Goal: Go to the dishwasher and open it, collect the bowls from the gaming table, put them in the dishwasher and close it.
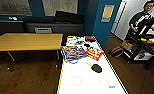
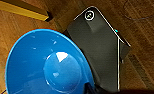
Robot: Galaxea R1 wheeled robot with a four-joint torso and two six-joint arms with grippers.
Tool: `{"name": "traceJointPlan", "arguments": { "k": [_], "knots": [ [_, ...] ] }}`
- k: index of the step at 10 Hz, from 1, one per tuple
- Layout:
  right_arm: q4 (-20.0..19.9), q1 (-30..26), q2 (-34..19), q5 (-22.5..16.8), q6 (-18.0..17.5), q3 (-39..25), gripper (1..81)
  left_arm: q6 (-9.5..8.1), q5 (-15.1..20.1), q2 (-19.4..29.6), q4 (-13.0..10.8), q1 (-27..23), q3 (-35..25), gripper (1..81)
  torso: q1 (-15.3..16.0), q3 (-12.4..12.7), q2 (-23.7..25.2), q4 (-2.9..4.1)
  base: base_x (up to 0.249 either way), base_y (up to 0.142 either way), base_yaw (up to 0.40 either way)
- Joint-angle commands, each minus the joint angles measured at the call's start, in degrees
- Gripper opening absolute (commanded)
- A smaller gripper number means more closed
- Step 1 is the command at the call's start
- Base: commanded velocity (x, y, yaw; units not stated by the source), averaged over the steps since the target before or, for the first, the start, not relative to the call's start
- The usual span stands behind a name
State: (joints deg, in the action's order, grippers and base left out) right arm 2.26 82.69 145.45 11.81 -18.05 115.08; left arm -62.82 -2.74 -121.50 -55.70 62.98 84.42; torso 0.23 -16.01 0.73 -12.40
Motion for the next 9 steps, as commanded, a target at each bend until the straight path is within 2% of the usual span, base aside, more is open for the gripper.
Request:
{"name": "traceJointPlan", "arguments": {
  "k": [1, 2, 3, 5, 9],
  "knots": [
    [1.2, -0.8, -1.1, -2.8, 0.2, 0.6, 1.0, 0.94, -10.4, -2.8, -4.0, 3.7, 10.5, 1.0, 0.0, 0.0, 0.0, 0.00, 0.000, 0.000, 0.000],
    [1.2, -0.8, -0.4, -2.8, 0.5, 1.4, 1.0, 1.12, -10.6, -4.6, -4.0, 4.9, 13.7, 1.0, 0.0, 0.0, 0.0, 0.00, 0.000, 0.000, 0.000],
    [1.2, -0.6, 0.4, -2.9, 0.6, 2.5, 1.0, 1.21, -10.6, -6.0, -4.0, 5.8, 16.4, 1.0, 0.0, 1.8, 0.0, 0.00, 0.000, 0.000, 0.000],
    [2.3, -0.6, 1.5, -3.0, 0.7, 3.6, 1.0, 1.65, -11.6, -8.4, -3.9, 7.6, 21.0, 1.0, 0.0, 3.2, 0.0, -0.02, 0.000, 0.000, 0.000],
    [3.9, -0.2, 2.0, -3.0, 0.7, 3.8, 1.0, 2.43, -11.7, -12.2, -3.9, 10.1, 26.0, 1.0, 0.0, 8.7, 0.0, -0.02, 0.000, 0.000, 0.000]
  ]
}}
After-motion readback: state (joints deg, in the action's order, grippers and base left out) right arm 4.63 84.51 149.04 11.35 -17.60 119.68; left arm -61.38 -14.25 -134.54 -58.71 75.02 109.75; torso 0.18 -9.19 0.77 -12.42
